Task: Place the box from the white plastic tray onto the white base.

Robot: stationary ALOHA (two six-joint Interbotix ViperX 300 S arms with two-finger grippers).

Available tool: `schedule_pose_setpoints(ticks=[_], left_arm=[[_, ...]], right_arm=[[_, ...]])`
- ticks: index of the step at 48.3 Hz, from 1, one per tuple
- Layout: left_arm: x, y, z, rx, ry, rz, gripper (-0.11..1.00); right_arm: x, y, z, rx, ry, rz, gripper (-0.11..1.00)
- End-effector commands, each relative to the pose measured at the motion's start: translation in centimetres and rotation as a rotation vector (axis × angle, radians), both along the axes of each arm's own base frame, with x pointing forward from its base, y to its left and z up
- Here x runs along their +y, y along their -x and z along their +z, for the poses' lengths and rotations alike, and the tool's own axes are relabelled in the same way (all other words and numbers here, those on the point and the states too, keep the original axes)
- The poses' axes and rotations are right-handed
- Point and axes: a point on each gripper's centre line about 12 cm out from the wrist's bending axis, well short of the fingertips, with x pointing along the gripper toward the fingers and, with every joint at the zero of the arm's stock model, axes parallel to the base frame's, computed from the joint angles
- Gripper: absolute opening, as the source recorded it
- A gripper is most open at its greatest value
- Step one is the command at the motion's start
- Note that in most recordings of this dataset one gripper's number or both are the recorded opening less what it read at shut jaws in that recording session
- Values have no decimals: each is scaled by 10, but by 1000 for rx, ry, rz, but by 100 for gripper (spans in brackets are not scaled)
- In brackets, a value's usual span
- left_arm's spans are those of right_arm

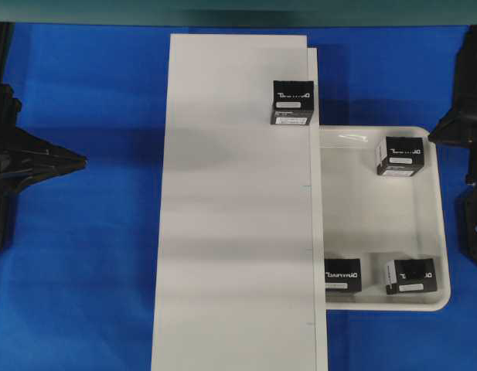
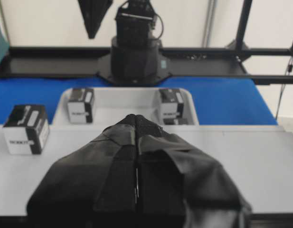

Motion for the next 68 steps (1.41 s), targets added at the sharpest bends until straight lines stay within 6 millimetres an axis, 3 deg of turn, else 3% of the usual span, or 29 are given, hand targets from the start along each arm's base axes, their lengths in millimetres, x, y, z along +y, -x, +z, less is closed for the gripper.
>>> schedule_pose_setpoints(ticks=[1,16,22,27,36,40,68], left_arm=[[0,-2,10,-23,-1,0,-7],[0,-2,11,-25,-1,0,-7],[0,-2,11,-25,-1,0,-7],[0,-3,11,-23,-1,0,-7],[0,-5,12,-21,-3,0,-7],[0,-5,12,-20,-1,-2,-7],[0,-7,12,-18,-4,-2,-7]], right_arm=[[-9,-2,-8,56,5,10,2],[-28,-3,-41,138,26,46,8],[-29,-5,-51,169,7,49,16],[-31,-8,-59,187,2,52,36],[-35,-12,-79,198,4,50,87],[-36,-14,-85,193,10,50,99],[-38,-16,-128,242,-11,56,100]])
